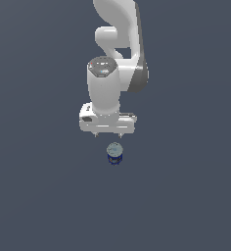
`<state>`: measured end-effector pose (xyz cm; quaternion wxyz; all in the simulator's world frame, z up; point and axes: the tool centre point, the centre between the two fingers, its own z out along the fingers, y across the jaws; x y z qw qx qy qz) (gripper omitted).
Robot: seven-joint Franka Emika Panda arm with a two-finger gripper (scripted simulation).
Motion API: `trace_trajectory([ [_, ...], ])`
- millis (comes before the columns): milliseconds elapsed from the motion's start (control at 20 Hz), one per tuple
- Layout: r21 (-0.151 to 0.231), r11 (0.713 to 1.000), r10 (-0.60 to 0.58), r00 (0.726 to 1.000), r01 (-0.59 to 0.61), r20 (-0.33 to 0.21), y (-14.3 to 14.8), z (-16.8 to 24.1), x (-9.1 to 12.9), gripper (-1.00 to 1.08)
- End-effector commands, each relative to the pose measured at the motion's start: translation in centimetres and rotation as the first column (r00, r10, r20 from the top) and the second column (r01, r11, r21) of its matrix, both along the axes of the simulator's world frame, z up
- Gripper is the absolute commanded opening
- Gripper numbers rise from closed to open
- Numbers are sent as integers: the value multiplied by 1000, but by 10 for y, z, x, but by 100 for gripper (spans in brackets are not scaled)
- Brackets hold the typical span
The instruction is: Pick up the object and move it to a goal position.
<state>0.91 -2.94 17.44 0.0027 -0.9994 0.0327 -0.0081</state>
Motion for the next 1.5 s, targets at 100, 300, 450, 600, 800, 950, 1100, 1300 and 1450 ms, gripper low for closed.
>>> trace_trajectory([
  [100, 2, 1000, 4, 1000, -4, -1, 2, 0, 0, 100],
  [300, 18, 999, 35, 999, -35, -6, 18, -2, -3, 100],
  [450, 28, 998, 49, 999, -49, -10, 28, -2, -5, 100],
  [600, 29, 998, 47, 999, -47, -10, 29, -2, -5, 100],
  [800, 27, 998, 61, 998, -61, -9, 28, -4, -4, 100],
  [950, 24, 996, 89, 996, -89, -9, 28, -6, -2, 100],
  [1100, 21, 991, 131, 991, -130, -9, 28, -10, 0, 100],
  [1300, 14, 978, 207, 978, -207, -10, 27, -17, 5, 100],
  [1450, 9, 960, 280, 960, -280, -11, 27, -25, 10, 100],
])
